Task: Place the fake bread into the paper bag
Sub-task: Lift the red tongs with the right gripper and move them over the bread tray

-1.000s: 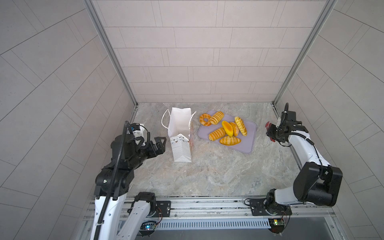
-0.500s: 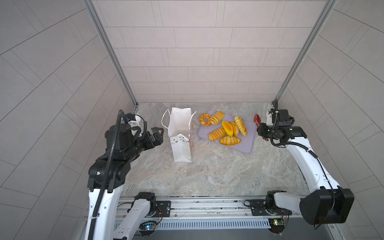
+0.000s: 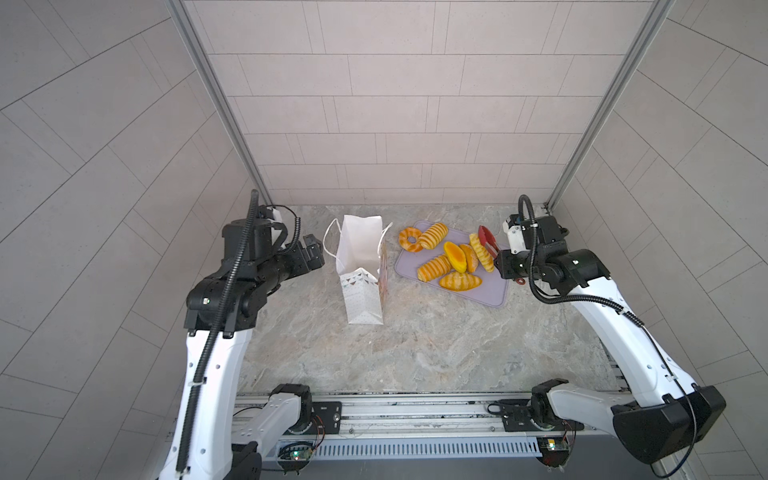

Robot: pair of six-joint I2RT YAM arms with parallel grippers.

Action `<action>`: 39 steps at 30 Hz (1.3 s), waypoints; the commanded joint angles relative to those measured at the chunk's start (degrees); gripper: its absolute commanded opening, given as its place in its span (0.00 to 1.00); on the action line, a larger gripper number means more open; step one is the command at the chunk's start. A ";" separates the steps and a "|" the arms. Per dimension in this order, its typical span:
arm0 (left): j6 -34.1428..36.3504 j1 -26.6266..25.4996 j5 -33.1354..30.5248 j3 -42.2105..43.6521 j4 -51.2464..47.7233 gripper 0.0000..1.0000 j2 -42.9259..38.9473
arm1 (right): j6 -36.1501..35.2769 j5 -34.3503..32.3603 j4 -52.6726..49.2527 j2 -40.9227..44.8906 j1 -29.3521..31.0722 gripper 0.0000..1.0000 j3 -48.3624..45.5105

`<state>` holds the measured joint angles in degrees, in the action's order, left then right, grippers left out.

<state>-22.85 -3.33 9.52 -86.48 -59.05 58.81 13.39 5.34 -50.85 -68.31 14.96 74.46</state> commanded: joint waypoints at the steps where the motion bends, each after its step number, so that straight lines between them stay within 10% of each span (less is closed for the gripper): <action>1: 0.62 1.26 -1.61 -1.89 -0.15 1.00 0.40 | -1.43 -0.53 -1.92 -0.07 1.32 0.35 1.65; 24: -1.41 6.68 9.69 2.36 2.20 1.00 3.16 | -2.34 -7.52 -2.07 -11.82 1.30 0.40 9.16; 39: 0.70 -4.27 4.15 5.94 2.75 1.00 4.76 | -4.16 -11.03 -5.50 -15.76 1.39 0.45 13.60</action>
<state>-23.33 -5.10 16.75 -81.49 -57.21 62.85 10.46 -3.60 -55.05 -83.70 16.12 86.50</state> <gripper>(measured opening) 0.999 0.447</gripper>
